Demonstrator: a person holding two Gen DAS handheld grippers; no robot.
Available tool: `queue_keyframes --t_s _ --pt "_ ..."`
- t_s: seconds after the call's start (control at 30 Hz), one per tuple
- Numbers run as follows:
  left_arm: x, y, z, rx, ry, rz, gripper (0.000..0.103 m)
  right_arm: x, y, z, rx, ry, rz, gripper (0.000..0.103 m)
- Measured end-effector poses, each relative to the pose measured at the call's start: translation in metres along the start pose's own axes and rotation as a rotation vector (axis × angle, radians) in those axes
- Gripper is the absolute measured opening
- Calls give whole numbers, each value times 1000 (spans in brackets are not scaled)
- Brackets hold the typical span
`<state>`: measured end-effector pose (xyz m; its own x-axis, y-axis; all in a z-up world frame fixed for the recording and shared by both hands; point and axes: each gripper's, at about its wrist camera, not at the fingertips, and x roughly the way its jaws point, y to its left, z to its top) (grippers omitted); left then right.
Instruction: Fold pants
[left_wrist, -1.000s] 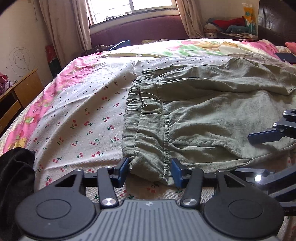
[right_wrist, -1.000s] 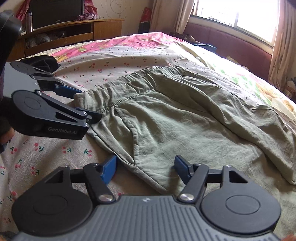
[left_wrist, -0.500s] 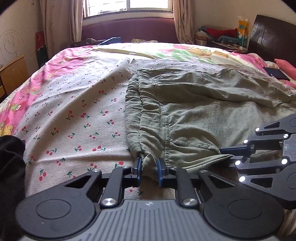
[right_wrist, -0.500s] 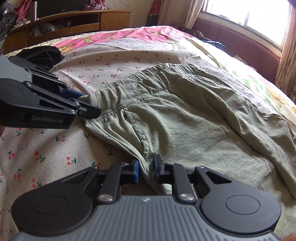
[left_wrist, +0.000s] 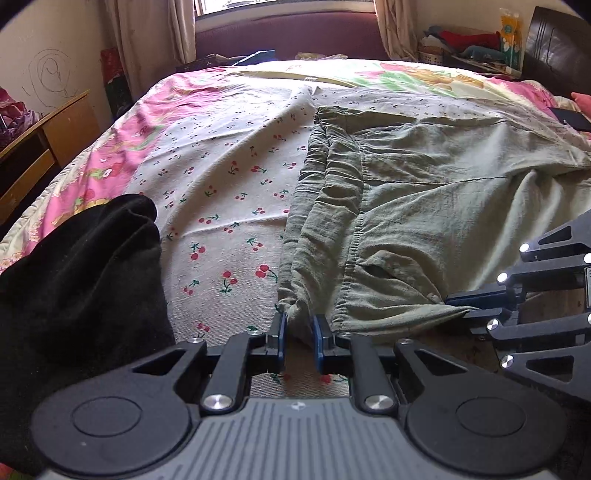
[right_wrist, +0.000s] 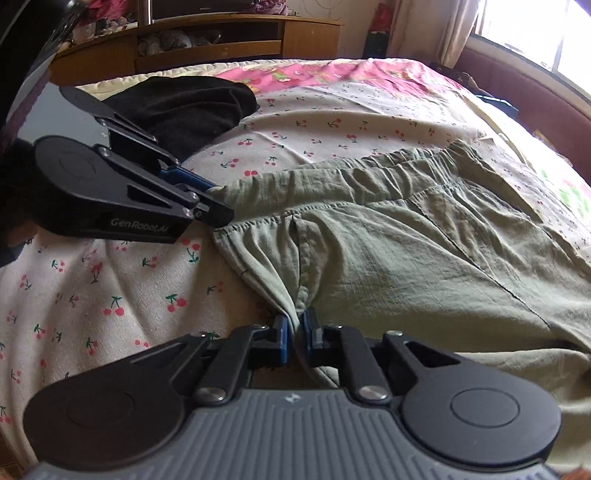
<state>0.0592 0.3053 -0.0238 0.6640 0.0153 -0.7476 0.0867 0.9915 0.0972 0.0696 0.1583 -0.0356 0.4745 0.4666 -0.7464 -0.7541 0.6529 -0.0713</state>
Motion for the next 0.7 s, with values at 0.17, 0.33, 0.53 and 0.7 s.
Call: queue_keyframes --t_s 0.17,0.33,0.53,0.7 --pt "-22 -21 10 36 -51 30 31 -36 -45 -7 226 -48 28 21" --pt "-40 -60 25 81 -105 -11 32 -99 -112 -61 454 -64 -133 27" --pt "-36 -162 45 165 -143 -229 36 -182 -213 -180 863 -23 -475 37" --pt "-18 -253 60 251 -114 -381 37 -244 -284 -276 1234 -135 -657 41"
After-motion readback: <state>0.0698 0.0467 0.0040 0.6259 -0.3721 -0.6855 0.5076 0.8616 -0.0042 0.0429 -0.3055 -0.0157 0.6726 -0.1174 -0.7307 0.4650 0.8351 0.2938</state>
